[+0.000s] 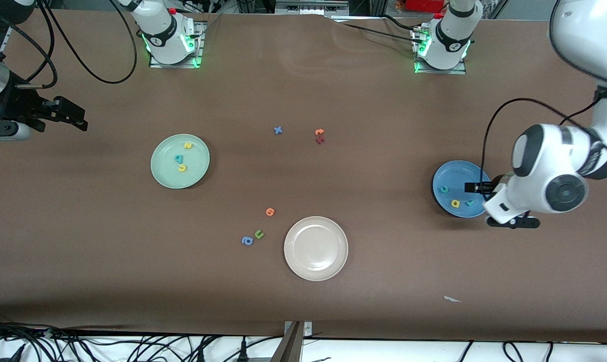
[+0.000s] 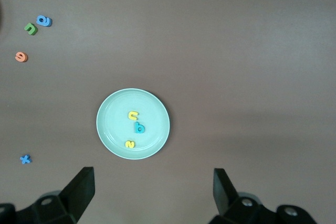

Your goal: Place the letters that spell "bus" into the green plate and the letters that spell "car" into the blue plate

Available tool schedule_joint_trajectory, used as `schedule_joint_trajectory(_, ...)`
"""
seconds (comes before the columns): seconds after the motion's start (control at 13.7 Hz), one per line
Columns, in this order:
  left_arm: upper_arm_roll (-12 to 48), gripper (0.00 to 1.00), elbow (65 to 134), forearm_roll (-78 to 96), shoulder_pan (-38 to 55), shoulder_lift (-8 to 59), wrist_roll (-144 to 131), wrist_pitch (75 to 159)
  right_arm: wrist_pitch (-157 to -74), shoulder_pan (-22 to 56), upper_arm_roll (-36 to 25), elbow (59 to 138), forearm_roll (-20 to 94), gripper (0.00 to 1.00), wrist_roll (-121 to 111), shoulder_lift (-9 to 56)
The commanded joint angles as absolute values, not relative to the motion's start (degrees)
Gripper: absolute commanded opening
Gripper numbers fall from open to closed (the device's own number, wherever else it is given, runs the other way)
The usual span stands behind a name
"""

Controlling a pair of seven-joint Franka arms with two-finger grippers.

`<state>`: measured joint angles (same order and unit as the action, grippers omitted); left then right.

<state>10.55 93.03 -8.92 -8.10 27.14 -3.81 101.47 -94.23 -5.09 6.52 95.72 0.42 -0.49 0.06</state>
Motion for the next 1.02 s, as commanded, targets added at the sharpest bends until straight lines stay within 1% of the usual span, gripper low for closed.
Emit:
schedule_joint_trajectory(0.0, 6.08, 1.00, 95.27, -2.04, -7.21, 18.57, 6.02, 98.19, -94.13, -5.54, 6.77, 95.27, 0.44, 1.00, -0.26, -0.18)
schedule_joint_trajectory(0.15, -2.33, 1.00, 95.19, 1.82, -1.79, 13.12, 11.32, 95.20, -93.61, -5.71, 6.42, 95.27, 0.53, 1.00, -0.79, -0.18)
schedule_joint_trajectory(0.22, -3.33, 1.00, 95.10, 2.37, -1.32, 10.66, 11.08, 94.92, -93.52, -5.71, 5.98, 95.27, 0.61, 1.00, -0.88, -0.18)
schedule_joint_trajectory(0.51, -3.34, 1.00, 93.35, 1.15, -0.70, 4.67, 8.00, 95.01, -94.39, -5.63, 6.06, 95.19, 1.57, 1.00, -0.88, -0.44)
schedule_joint_trajectory(0.95, -2.55, 1.00, 92.72, 0.88, 0.09, 4.66, 5.54, 94.83, -94.57, -5.63, 6.06, 95.19, 2.11, 1.00, -1.14, -0.62)
